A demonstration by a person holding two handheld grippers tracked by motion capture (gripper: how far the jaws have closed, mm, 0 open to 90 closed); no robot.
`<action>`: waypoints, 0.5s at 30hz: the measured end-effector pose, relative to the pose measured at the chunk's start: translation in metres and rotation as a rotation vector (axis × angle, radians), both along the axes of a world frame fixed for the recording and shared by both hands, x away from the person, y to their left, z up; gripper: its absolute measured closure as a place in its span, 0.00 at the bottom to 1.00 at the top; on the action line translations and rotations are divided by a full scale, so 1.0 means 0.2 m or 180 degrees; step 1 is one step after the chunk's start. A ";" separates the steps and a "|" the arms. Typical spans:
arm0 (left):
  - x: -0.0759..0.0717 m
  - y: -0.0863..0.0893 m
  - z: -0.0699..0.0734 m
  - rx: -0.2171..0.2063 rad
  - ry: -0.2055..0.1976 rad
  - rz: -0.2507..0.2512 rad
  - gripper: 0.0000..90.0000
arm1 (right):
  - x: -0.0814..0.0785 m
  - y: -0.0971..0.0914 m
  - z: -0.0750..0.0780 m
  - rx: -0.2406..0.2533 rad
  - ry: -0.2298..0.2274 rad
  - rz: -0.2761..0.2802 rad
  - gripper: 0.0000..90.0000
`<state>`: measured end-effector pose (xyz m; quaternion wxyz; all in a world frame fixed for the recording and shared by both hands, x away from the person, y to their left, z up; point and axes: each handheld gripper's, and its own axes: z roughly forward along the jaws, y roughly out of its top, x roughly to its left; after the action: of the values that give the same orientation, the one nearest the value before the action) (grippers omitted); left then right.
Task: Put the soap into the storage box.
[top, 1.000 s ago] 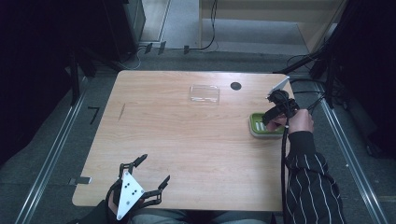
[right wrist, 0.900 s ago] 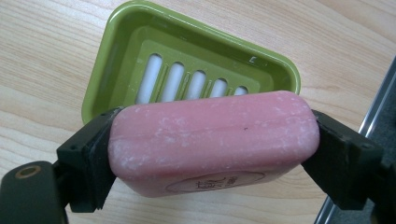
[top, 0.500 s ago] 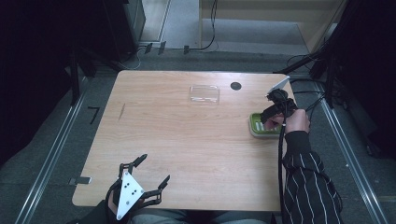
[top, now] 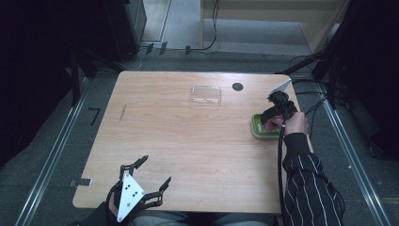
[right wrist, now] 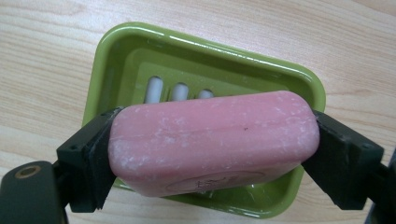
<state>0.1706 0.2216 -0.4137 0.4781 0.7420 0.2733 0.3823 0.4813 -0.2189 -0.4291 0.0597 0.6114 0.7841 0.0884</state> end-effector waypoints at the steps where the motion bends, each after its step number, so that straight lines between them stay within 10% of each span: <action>1: 0.00 0.00 0.00 0.0001 0.0001 0.0000 0.15 | 0.00 0.00 0.00 -0.0014 0.0002 -0.0029 0.15; 15: 0.00 0.00 0.00 0.0000 -0.0001 0.0002 0.15 | 0.02 -0.02 -0.06 0.0047 0.0069 -0.0192 0.15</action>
<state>0.1706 0.2216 -0.4137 0.4781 0.7418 0.2735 0.3825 0.4849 -0.2222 -0.4402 0.0494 0.6361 0.7652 0.0857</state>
